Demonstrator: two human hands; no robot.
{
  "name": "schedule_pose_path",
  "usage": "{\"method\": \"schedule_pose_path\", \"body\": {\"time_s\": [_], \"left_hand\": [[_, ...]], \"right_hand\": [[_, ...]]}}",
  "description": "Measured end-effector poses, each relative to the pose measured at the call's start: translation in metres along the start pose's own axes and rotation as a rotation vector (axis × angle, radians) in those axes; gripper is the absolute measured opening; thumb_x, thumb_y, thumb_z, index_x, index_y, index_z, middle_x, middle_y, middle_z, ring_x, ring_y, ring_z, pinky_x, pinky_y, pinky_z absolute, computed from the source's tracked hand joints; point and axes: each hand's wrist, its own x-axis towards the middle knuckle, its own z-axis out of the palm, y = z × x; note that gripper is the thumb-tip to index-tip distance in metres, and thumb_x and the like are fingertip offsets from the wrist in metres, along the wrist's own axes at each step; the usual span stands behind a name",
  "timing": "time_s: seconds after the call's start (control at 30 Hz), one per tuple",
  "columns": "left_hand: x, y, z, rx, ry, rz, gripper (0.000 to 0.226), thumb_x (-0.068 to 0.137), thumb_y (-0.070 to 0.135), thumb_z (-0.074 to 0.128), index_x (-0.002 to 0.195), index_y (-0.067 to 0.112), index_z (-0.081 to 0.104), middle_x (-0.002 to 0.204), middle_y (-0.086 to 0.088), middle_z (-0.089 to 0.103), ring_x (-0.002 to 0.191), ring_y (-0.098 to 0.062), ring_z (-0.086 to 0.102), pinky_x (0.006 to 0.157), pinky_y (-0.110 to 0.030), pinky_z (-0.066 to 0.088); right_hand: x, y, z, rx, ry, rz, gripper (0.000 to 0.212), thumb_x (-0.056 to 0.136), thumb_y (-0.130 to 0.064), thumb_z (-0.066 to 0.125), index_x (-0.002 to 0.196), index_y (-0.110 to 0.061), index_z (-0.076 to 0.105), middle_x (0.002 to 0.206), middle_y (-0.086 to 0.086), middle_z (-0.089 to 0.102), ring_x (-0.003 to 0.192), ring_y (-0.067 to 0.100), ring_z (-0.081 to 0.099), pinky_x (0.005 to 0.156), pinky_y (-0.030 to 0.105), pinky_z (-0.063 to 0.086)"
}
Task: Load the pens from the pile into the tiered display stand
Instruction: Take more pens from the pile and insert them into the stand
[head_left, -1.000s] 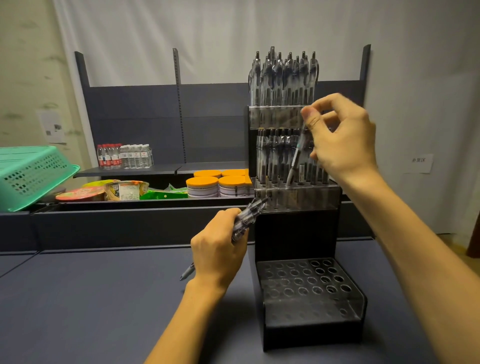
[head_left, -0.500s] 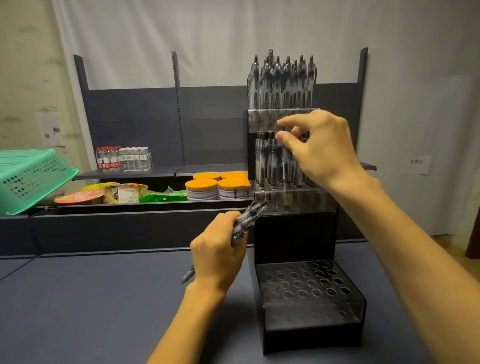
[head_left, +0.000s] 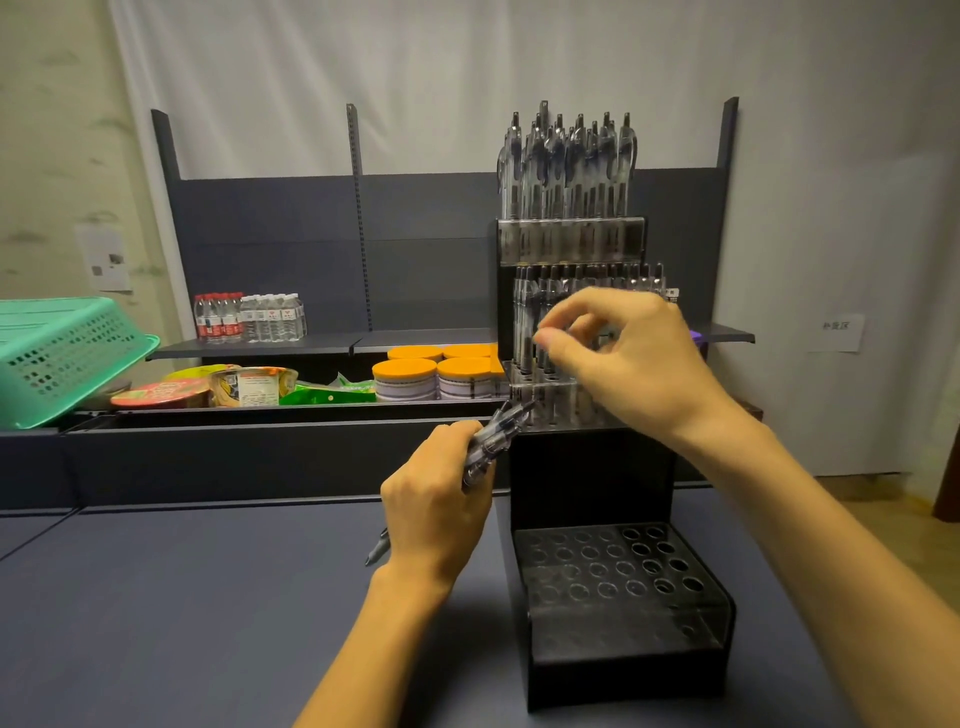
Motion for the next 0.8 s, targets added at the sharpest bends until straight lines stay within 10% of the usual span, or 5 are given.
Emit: {"method": "schedule_pose_path", "body": {"time_s": [0.23,0.8], "left_hand": [[0.001,0.001,-0.002,0.000,-0.002,-0.001,0.015,0.090,0.029,0.053,0.102,0.021,0.051,0.079,-0.003,0.066,0.059,-0.015,0.058,0.045,-0.027,0.049],[0.004,0.002,-0.003,0.081,0.019,-0.049,0.026,0.091,0.028,0.059,0.100,0.005,0.068,0.078,-0.004,0.069,0.058,-0.016,0.061,0.054,-0.014,0.039]], "right_hand": [[-0.017,-0.003,0.000,0.238,-0.433,0.114,0.021,0.084,-0.033,0.069,0.095,-0.014,0.072,0.085,0.001,0.071,0.050,0.013,0.063,0.044,0.016,0.045],[-0.019,0.001,0.006,0.402,-0.276,0.177,0.006,0.099,-0.018,0.050,0.100,-0.015,0.055,0.093,0.008,0.064,0.053,0.023,0.065,0.035,0.026,0.046]]}}
